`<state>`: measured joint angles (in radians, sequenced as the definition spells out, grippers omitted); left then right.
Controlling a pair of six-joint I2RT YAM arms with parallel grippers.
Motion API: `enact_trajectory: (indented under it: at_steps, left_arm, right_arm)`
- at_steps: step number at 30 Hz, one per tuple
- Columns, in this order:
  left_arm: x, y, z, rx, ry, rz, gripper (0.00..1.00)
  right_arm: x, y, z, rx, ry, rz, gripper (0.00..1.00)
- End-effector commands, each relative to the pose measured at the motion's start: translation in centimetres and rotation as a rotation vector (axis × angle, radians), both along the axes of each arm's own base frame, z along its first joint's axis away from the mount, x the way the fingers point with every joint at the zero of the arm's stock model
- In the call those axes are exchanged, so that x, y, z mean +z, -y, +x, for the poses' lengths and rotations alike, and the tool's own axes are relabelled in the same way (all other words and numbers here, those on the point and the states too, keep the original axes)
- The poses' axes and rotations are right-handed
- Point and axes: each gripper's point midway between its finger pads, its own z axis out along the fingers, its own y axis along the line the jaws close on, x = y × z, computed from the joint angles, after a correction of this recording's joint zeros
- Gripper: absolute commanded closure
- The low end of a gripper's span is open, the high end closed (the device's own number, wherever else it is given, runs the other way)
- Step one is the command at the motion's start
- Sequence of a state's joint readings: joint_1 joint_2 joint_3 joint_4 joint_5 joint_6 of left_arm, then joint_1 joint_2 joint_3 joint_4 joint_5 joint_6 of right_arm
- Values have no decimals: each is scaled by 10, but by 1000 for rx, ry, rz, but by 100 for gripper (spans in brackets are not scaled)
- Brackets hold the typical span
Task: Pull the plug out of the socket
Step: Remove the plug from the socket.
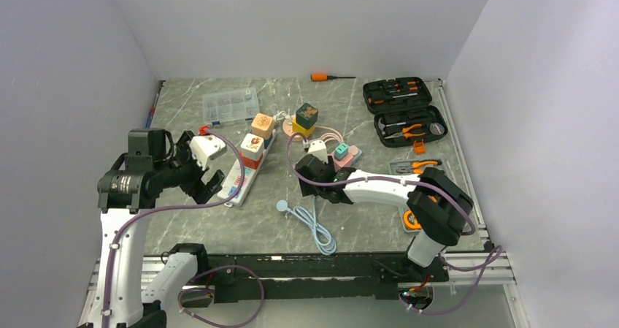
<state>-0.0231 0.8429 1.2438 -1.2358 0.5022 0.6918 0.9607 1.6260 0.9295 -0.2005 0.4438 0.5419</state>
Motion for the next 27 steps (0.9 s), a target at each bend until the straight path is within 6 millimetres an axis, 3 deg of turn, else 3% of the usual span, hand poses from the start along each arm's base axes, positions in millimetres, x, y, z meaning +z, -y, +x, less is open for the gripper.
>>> enact_trajectory:
  at_steps: [1, 7, 11, 19, 21, 23, 25, 27]
  left_arm:
    - [1, 6, 8, -32, 28, -24, 1]
    - [5, 18, 18, -77, 39, -28, 1]
    - [-1, 34, 28, -117, 38, 26, 1]
    - [-10, 71, 49, -223, 57, 119, 1]
    - [-13, 85, 54, -260, 47, 128, 1]
    - [-15, 100, 62, -276, 38, 124, 1]
    - [-16, 116, 70, -280, 23, 114, 1]
    - [-16, 135, 77, -289, -11, 85, 1]
  right_arm:
    - [9, -24, 0, 17, 76, 3, 38]
    - [-16, -17, -27, 43, 68, -99, 62]
    - [-31, 8, -45, 8, 25, -109, 76]
    - [-33, 56, -83, -79, -64, -55, 92]
    - [-26, 55, -92, -69, -68, -9, 85]
    - [-8, 53, -94, -67, -52, 59, 68]
    - [23, 50, -90, -62, 2, 148, 47]
    - [64, 49, -82, -55, 86, 238, 33]
